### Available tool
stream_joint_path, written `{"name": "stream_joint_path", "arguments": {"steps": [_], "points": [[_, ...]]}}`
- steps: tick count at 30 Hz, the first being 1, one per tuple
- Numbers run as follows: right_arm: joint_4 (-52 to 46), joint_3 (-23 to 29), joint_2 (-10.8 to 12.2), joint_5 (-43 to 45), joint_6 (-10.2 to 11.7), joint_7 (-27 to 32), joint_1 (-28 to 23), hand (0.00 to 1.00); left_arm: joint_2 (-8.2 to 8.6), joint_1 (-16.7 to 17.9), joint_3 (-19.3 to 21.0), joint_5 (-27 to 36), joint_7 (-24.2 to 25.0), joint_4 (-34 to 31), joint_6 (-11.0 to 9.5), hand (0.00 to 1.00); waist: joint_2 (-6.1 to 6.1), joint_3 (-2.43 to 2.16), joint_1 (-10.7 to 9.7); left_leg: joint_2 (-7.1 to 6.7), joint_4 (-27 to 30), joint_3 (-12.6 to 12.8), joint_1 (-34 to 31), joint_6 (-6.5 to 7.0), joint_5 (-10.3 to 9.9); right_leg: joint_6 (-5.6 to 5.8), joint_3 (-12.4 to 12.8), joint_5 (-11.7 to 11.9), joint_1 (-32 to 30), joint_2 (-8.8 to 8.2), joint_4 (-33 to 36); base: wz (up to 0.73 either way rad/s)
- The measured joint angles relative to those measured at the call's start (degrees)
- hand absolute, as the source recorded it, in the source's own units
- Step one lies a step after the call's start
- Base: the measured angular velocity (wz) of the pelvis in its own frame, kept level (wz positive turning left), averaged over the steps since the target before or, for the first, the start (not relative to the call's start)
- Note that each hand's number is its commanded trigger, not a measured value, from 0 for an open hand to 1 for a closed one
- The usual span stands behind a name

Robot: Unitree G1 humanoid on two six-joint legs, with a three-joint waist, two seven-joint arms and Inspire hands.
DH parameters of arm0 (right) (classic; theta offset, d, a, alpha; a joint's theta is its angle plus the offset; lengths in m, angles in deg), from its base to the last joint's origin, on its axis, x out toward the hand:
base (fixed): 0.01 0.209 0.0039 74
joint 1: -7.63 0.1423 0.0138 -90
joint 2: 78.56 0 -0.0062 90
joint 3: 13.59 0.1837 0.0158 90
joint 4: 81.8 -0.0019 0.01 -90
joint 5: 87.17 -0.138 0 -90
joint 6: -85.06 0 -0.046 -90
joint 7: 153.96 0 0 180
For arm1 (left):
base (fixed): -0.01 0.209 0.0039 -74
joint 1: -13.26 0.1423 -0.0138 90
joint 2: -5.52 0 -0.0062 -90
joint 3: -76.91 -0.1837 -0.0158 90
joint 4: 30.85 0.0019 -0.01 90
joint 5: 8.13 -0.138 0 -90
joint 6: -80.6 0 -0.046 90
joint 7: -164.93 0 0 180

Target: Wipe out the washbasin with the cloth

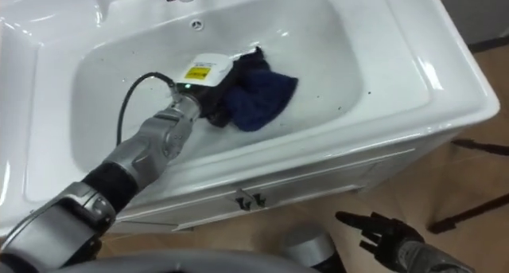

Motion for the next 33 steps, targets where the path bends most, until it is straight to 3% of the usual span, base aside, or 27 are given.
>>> {"name": "stream_joint_path", "arguments": {"steps": [3, 6, 8, 16, 19, 21, 25, 30, 33], "points": [[0.04, 2.05, -0.53, 0.7, 0.03, 0.08, -0.94, 0.0, -4.54, 2.28, 4.12, -4.1, 0.43, -0.07, 1.38, 1.0, 0.62, -0.43, 1.25, 0.18, 0.04, -0.12, 0.04, -0.22, 0.13, -0.17, -0.19, 0.16, 0.03, 0.1, 0.0, 0.01], [0.46, 2.22, -1.23, 3.11, -0.02, 0.18, -0.9, 0.0, -7.8, 3.02, 5.24, -7.6, 0.5, -0.12, 2.08, 1.0, 1.63, -0.48, 2.39, 0.2, -0.01, -0.23, 0.25, -0.39, 0.24, -0.2, -0.37, 0.19, 0.21, 0.04, 0.24, 0.02], [0.45, 2.63, -1.22, 4.51, -0.13, 0.11, -0.98, 0.0, -9.07, 3.38, 5.25, -9.89, 0.52, -0.8, 2.11, 1.0, 2.04, -0.5, 2.71, 0.33, -0.11, -0.33, 0.22, -0.52, 0.33, -0.29, -0.33, 0.31, 0.07, 0.19, 0.25, -0.02], [0.31, 6.54, -1.23, 6.54, -0.64, 0.77, -2.59, 0.0, -10.06, 5.37, 8.99, -12.82, -0.12, -0.84, 2.21, 1.0, 2.29, -0.7, 4.23, 1.16, 0.12, 0.14, -0.19, -1.42, 0.87, -1.51, 1.59, 1.23, -0.95, 1.67, 0.07, -0.16], [0.1, 6.5, -1.43, 6.88, -0.68, 1.68, -3.28, 0.0, -11.08, 6.92, 9.92, -12.8, -1.52, -0.67, 2.21, 1.0, 2.28, -0.74, 5.96, 1.57, -0.02, -0.2, 0.6, -2.18, 1.34, -2.21, 2.3, 1.54, -0.76, 2.19, 0.04, -0.27], [0.09, 6.51, -1.64, 7.92, -1.29, 2.26, -3.48, 0.0, -11.51, 7.74, 10.85, -12.73, -1.72, -0.66, 2.26, 1.0, 2.41, -0.88, 6.02, 1.76, -0.03, -1.93, 0.7, -2.59, 1.6, -2.75, 2.24, 1.61, -0.57, 2.55, -0.03, -0.04], [0.11, 6.46, -1.68, 7.86, -1.37, 2.84, -3.77, 0.0, -11.63, 8.47, 10.84, -12.76, -1.72, -0.6, 3.21, 1.0, 2.44, -0.99, 5.74, 2.3, 0.09, -3.09, 0.73, -3.01, 1.84, -3.45, 1.55, 1.97, 0.16, 3.15, -0.94, 0.05], [0.11, 6.43, -1.7, 8.45, -0.95, 2.94, -3.24, 0.0, -11.61, 9.56, 10.8, -15.16, -2.67, -1.5, 3.58, 1.0, 2.38, -0.98, 5.7, 2.55, 0.01, -3.21, 0.71, -3.66, 2.25, -3.97, 1.18, 1.89, 0.15, 3.37, -0.81, 0.04], [0.34, 6.16, -1.58, 8.26, -0.34, 2.93, -3.2, 0.0, -11.28, 9.63, 10.27, -15.15, -2.63, -1.42, 4.84, 1.0, 2.21, -0.84, 5.21, 2.51, -1.12, -3.33, 1.69, -3.99, 2.46, -4.11, 1.17, 1.83, 0.71, 3.47, -0.9, 0.0]]}}
